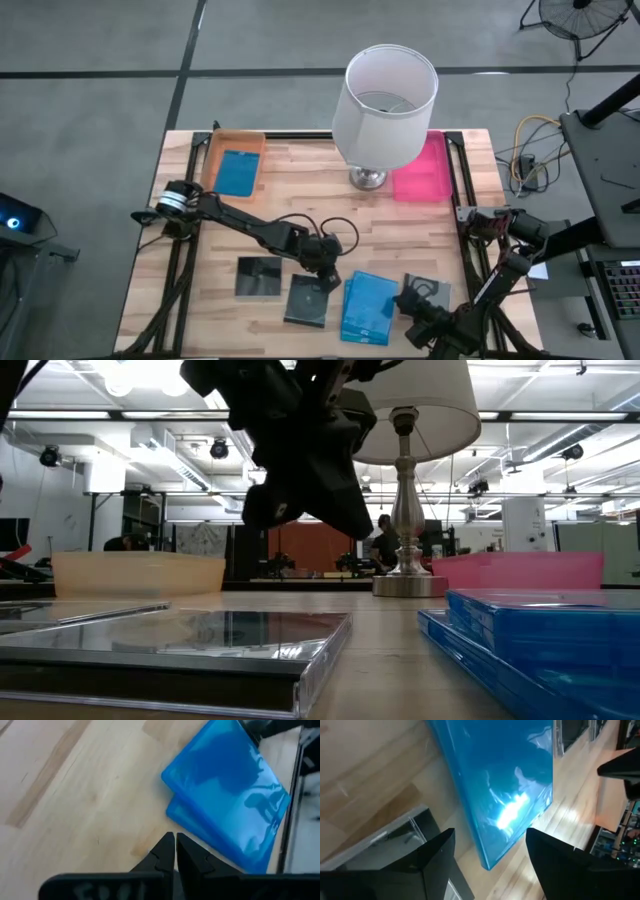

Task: Pick & place jewel cases by type
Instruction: Put the blue cd case into the orange bin

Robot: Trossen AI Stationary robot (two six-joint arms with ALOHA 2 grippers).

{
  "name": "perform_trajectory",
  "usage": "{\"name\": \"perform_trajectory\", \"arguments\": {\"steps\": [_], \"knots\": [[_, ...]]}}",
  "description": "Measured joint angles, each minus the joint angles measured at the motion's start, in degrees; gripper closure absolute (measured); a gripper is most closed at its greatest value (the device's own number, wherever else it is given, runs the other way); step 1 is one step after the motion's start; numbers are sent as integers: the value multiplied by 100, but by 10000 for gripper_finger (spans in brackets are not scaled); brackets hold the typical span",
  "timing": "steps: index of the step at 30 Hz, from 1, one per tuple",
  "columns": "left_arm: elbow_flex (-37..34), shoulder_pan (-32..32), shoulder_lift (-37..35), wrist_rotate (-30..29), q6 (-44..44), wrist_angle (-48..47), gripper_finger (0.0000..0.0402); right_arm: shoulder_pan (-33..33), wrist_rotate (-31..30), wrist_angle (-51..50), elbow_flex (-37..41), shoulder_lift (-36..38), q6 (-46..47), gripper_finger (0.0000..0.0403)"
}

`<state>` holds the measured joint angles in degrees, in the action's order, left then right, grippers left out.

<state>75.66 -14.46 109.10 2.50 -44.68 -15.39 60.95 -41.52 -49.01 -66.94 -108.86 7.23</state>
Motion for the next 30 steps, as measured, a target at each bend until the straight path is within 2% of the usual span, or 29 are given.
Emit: {"name": "perform_trajectory", "arguments": {"steps": [8, 12, 21, 30], "knots": [[46, -64, 134, 216, 1527, 98, 402, -79, 0, 280, 0, 0, -170, 163], [40, -63, 169, 236, 1951, 134, 402, -116, 0, 328, 0, 0, -198, 166], [38, -48, 487, 257, 2109, 274, 402, -153, 152, 672, 101, 2, -574, 166], [492, -48, 945, 266, 2057, 415, 402, -207, 258, 762, 293, 2, -784, 170]]}}
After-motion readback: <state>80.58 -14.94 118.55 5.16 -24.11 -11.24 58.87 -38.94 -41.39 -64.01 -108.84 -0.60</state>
